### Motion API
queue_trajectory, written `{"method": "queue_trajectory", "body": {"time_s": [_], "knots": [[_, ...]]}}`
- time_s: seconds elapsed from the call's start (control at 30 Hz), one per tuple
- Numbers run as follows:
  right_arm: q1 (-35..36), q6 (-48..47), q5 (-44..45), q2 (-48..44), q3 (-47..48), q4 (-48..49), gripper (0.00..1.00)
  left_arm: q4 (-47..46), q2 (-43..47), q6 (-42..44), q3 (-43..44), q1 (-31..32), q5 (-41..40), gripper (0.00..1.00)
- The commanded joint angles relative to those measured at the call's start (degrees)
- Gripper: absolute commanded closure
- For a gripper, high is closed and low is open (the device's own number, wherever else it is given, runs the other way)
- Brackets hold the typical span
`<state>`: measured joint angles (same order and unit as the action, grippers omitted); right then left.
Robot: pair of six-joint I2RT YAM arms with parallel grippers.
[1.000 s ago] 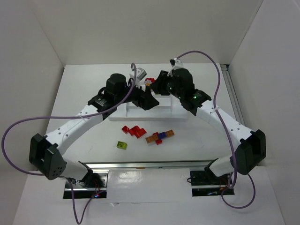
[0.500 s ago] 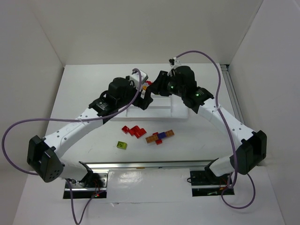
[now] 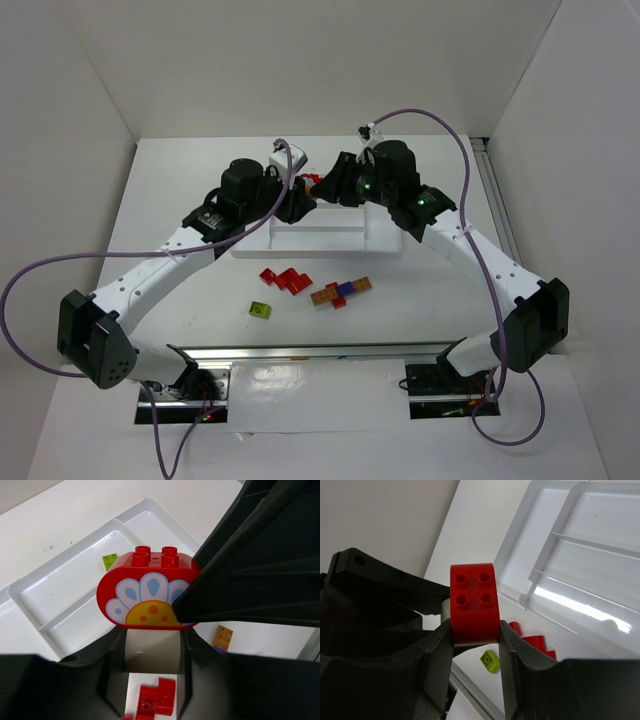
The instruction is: Sort the legos into containers by color
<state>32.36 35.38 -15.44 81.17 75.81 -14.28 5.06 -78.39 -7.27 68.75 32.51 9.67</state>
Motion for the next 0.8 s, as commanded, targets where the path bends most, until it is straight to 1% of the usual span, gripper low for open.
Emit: {"method": "queue_trajectory", "body": {"time_s": [0.0,0.07,0.1,0.13,0.2,0.4,0.5,0.6,0.63,0.73,0.77], "knots": [[0.2,0.6,-3.3,-0.7,0.4,1.7,1.0,-3.7,0.3,-0.6,0.7,-1.5,2.3,0.77],[0.2,0.6,-3.3,-0.7,0.4,1.7,1.0,-4.3,0.3,-1.2,0.7,-2.0,3.4,0.86],[-0.4,0.6,-2.7,-0.7,-0.2,1.7,1.0,-4.3,1.0,-1.2,-0.1,-2.0,3.9,0.97],[-0.4,0.6,-2.7,-0.7,-0.2,1.7,1.0,-5.1,1.0,-1.7,-1.0,-2.5,4.0,1.0],[-0.9,0.6,-1.0,-1.4,-0.2,1.7,1.0,-5.6,1.7,-1.7,-1.5,-3.2,4.7,1.0],[-4.9,2.6,0.7,-4.0,-2.6,2.4,1.0,-4.4,1.7,-3.0,-3.6,-7.6,8.3,1.0],[-6.1,3.2,1.3,-4.5,-2.6,3.0,1.0,-4.4,1.7,-4.2,-4.9,-8.3,9.4,1.0],[-6.1,2.6,1.3,-4.0,-2.6,2.4,1.0,-3.0,0.5,-4.8,-4.9,-8.9,9.4,1.0],[-6.1,2.6,2.1,-4.0,-2.6,2.4,1.0,-2.3,0.5,-4.8,-4.9,-9.5,8.3,1.0],[-6.1,0.8,7.9,-2.7,-3.7,0.2,1.0,1.8,-2.0,-6.8,-2.2,-10.3,4.3,1.0],[-6.1,0.7,12.8,-2.1,-3.7,-1.1,1.0,4.9,-3.1,-7.6,0.0,-10.9,3.2,1.0]]}}
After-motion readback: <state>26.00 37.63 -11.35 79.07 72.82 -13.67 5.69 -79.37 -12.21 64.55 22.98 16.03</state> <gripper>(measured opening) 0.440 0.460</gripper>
